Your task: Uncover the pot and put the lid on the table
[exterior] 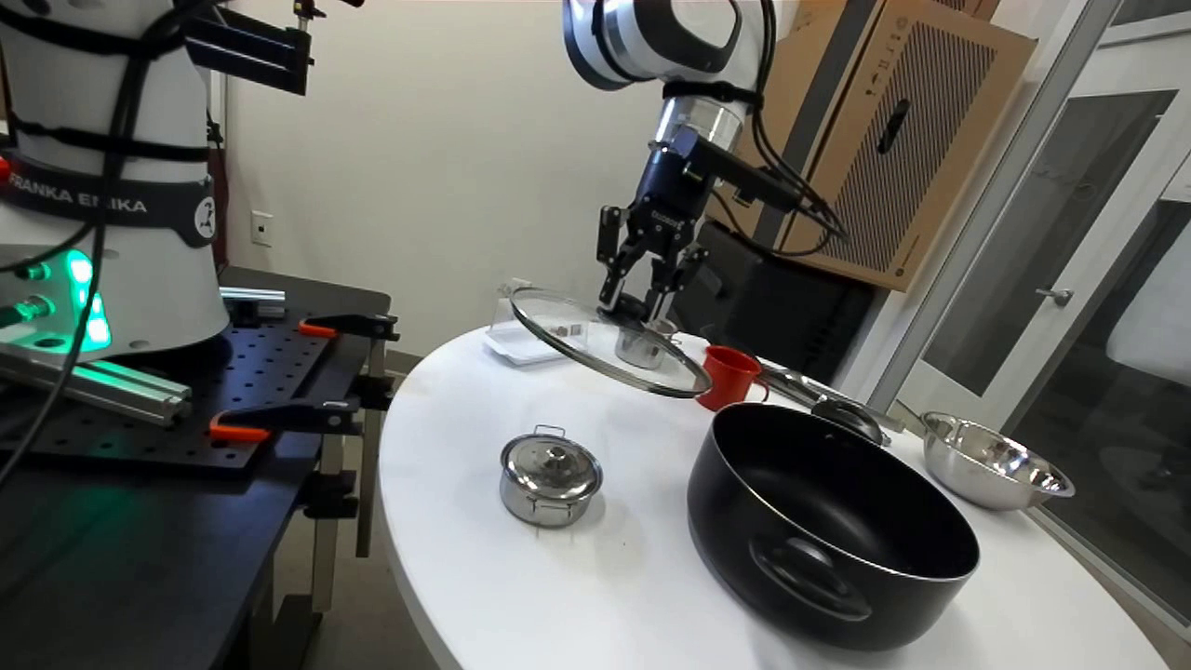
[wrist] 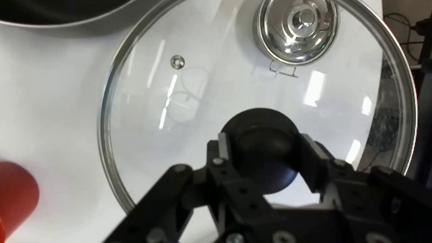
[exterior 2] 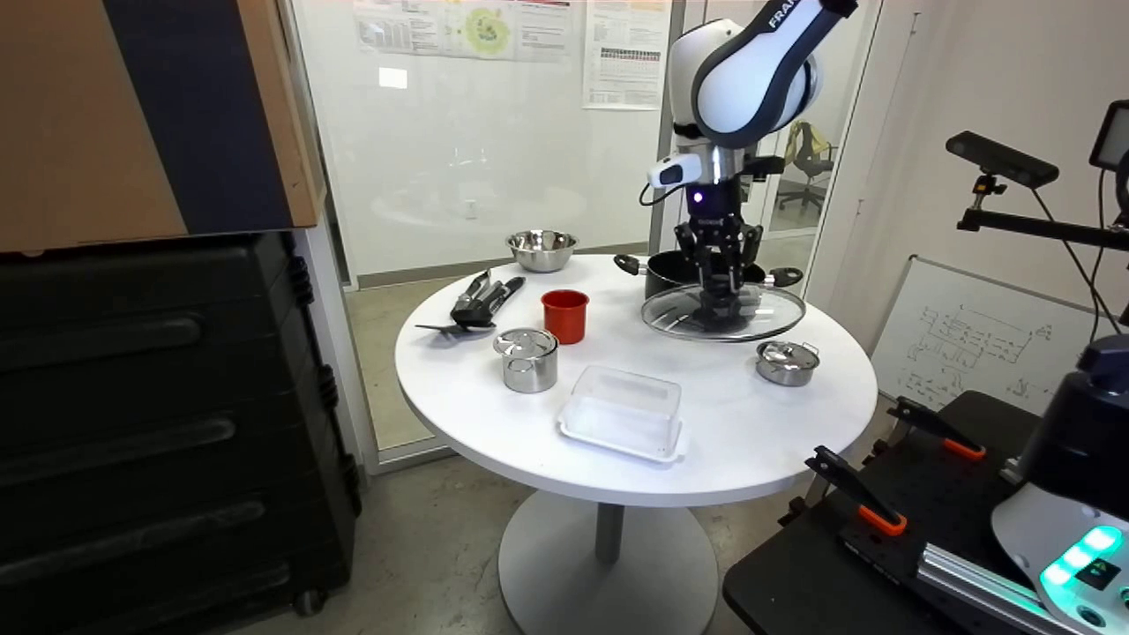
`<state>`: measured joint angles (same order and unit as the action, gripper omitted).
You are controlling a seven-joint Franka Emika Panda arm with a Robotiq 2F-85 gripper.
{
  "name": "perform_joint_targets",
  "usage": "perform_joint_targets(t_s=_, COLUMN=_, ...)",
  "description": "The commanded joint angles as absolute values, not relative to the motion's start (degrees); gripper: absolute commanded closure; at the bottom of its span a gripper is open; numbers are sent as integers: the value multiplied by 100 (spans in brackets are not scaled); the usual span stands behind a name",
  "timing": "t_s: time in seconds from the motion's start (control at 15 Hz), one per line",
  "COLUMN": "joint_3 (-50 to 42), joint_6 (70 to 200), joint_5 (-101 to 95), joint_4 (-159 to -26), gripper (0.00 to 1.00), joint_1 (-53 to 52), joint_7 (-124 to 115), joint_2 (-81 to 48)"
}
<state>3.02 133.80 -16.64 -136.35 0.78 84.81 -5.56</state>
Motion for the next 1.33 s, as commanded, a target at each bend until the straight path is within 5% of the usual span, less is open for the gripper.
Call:
perform_joint_targets(t_s=0.0, joint_3=317, joint_6=14030, joint_5=-1572, joint_4=-13793, gripper=75, joint_1=-16, joint_7=8333, joint_2=-558)
perform_joint_targets(t_s=1.27, joint_3=216, joint_6=14853, joint_5=-1856, joint_4=-12246, gripper=75, joint_1=-67, joint_7=6456, joint_2=-2766)
